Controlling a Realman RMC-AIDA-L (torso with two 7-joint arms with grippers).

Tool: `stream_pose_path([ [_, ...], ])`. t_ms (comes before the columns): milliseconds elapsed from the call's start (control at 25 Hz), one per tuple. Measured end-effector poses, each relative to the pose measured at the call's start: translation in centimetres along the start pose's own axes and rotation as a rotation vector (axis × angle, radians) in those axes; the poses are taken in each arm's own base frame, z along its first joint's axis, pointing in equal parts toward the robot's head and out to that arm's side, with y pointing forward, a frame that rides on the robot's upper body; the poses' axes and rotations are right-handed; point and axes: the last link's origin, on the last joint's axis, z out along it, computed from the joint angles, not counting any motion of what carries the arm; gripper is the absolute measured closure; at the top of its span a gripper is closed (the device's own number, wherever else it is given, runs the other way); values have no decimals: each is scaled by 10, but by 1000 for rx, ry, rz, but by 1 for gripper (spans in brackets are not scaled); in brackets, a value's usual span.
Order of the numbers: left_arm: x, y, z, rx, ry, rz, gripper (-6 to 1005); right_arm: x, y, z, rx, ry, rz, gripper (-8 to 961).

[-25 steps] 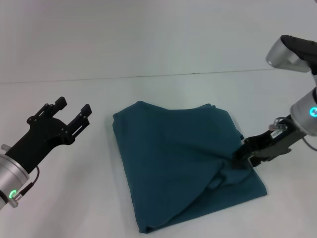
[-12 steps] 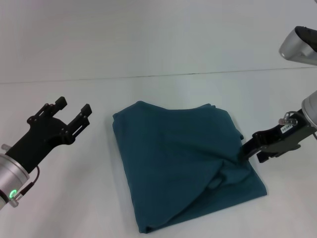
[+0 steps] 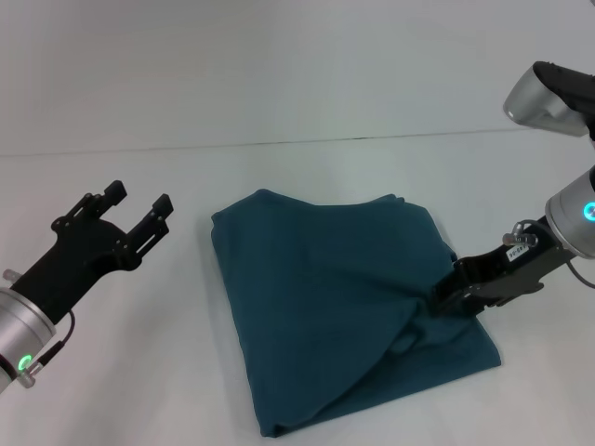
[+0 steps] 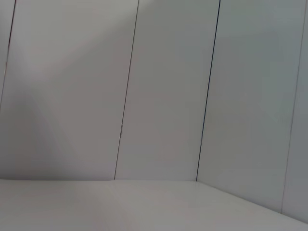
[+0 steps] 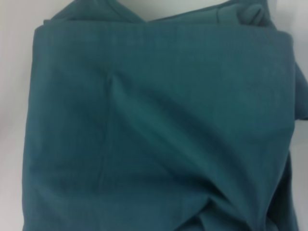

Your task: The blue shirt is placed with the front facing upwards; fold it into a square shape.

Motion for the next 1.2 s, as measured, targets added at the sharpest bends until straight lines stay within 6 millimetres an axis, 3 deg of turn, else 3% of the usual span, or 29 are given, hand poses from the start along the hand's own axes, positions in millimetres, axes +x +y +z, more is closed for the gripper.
stream_pose_path([
  [1200,-1,-1,-1,5,-4,-1,279,-1,-6,21,50,18,17,428],
])
